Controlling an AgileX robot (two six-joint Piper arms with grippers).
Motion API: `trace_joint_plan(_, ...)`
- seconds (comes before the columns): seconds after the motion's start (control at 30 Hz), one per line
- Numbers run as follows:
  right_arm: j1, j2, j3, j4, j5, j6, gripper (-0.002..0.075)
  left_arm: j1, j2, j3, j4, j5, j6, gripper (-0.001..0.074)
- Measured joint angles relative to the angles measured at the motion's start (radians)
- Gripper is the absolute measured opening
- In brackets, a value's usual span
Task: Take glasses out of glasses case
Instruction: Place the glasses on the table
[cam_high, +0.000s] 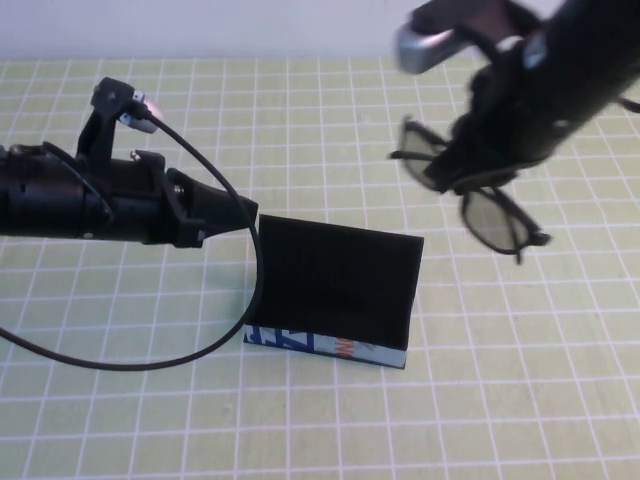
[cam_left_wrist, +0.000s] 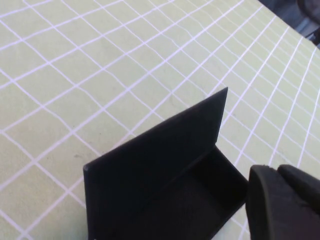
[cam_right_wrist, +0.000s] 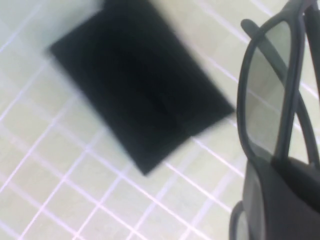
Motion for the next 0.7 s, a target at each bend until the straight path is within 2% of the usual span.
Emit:
trace_joint_plan(0.13, -0.097, -0.093, 0.145, -0.011, -0.066, 0.139, 0.0005, 0.0, -0.024, 0.0, 0.028, 0.0, -0.017, -0.0004)
trace_joint_plan(0.3, -0.179, -0.153, 0.409, 0.02, -0.237, 0.291, 0.0005, 0.0, -0.028, 0.0, 0.033, 0.0, -0.021, -0.0004)
trace_joint_plan(0.5, -0.208, -0.123, 0.642, 0.146, -0.446, 0.33, 0.0005, 0.0, -0.028, 0.0, 0.034, -0.002, -0.023, -0.0004)
trace_joint_plan(0.7, -0.208, -0.047, 0.689, 0.188, -0.524, 0.331, 0.0008, 0.0, -0.028, 0.0, 0.034, -0.003, -0.023, -0.0004)
